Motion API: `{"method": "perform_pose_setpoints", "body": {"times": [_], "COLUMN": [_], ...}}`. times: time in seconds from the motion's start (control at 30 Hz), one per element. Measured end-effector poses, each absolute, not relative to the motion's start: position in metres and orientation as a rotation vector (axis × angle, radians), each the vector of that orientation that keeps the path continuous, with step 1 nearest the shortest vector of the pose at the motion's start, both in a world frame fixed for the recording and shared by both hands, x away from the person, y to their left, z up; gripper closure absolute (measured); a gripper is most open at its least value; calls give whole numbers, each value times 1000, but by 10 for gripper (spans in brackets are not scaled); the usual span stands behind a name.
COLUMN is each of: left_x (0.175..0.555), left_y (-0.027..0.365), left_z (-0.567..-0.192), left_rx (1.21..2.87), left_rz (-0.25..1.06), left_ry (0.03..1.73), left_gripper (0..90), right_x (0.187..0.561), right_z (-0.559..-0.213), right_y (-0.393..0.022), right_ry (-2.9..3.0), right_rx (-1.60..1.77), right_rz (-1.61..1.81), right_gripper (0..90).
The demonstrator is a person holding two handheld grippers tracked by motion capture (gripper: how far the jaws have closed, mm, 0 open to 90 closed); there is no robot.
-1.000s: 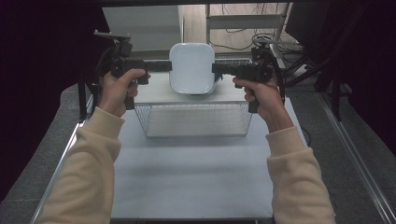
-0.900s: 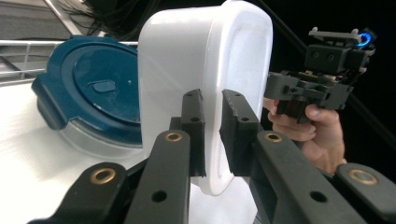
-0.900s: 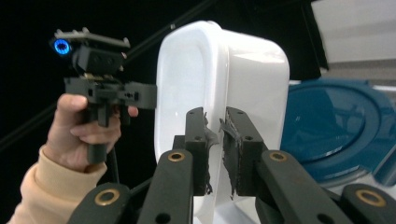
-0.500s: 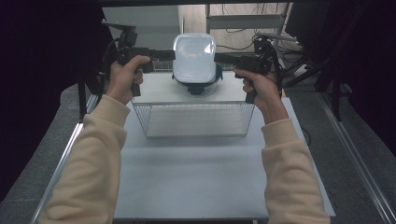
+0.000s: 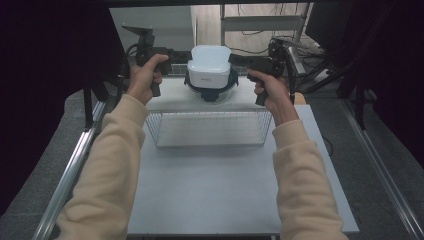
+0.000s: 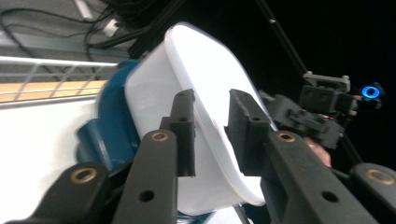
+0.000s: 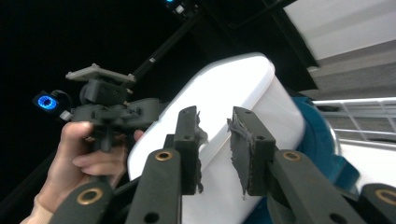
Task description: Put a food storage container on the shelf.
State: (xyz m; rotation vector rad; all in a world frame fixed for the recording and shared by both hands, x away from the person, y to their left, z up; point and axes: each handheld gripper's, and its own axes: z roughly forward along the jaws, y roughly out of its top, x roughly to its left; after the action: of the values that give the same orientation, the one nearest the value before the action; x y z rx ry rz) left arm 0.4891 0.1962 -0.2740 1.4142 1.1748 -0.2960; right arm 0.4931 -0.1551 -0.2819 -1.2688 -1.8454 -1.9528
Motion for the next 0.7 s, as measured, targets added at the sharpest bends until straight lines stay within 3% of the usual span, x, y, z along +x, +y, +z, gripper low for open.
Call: {"method": "perform_pose_setpoints", "body": {"times": [0.13, 0.23, 0.37, 0.6, 0.7], "left_x": [491, 484, 465, 419, 388], "left_y": [197, 200, 210, 225, 230], "left_z": [-278, -276, -272, -279, -301], "left_rx": [1395, 1384, 1379, 1442, 1487], "left_rz": [-313, -236, -163, -26, -3], "left_ry": [1167, 1165, 1131, 1076, 1052], "left_gripper": [676, 535, 383, 317, 294], "right_x": [495, 490, 478, 437, 418], "right_z": [-284, -282, -274, -276, -284], "right_y": [-155, -157, -167, -175, -178], "right_ry": [-1825, -1829, -1923, -2181, -2296], "right_rx": [-1269, -1270, -1263, -1212, -1208], "right_rz": [-1963, -2015, -2056, -2004, -1971], "right_gripper": [695, 552, 473, 381, 358]}}
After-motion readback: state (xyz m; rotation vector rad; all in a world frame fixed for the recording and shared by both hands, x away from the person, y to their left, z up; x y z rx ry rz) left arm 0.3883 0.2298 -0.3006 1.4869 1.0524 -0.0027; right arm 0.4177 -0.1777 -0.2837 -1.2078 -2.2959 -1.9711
